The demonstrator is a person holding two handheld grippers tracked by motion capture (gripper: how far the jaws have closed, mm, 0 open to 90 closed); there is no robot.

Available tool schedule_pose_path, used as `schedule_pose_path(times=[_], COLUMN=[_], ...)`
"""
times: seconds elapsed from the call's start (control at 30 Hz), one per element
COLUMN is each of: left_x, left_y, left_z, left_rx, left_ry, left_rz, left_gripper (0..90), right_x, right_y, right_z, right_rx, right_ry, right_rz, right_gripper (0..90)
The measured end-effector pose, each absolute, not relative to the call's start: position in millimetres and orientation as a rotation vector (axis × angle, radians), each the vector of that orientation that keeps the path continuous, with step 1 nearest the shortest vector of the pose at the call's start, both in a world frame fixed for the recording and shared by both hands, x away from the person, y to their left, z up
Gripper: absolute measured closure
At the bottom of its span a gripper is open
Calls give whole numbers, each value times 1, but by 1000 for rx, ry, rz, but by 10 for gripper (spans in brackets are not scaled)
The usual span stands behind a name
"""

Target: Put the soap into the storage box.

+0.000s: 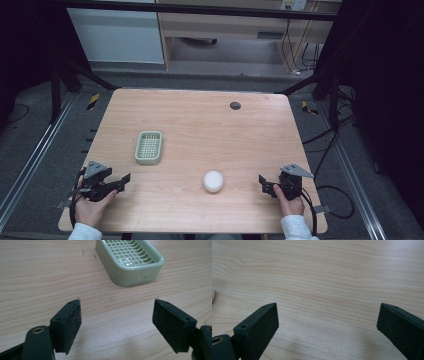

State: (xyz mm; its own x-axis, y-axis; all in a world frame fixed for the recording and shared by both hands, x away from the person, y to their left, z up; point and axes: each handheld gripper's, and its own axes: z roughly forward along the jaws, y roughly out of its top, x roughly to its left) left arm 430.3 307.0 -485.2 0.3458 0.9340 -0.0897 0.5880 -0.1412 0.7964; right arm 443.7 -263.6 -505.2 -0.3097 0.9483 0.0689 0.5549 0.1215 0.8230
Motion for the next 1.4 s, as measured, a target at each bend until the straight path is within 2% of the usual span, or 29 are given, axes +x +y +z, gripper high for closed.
schedule_pose_path(times=[0.5, 1.4], left_x=[428, 422], left_y=[288, 260], left_z=[-483, -471], left_rx=[1889, 1915], left_ry=[1275, 1155], left_rz=[541, 508], left_gripper=[261, 211], right_x=[444, 445], right_y=[-264, -262], right_z=[-505, -505], right_rx=[1450, 1449], right_ry=[1921, 1922], right_rz=[1064, 1056], right_gripper=[42, 42])
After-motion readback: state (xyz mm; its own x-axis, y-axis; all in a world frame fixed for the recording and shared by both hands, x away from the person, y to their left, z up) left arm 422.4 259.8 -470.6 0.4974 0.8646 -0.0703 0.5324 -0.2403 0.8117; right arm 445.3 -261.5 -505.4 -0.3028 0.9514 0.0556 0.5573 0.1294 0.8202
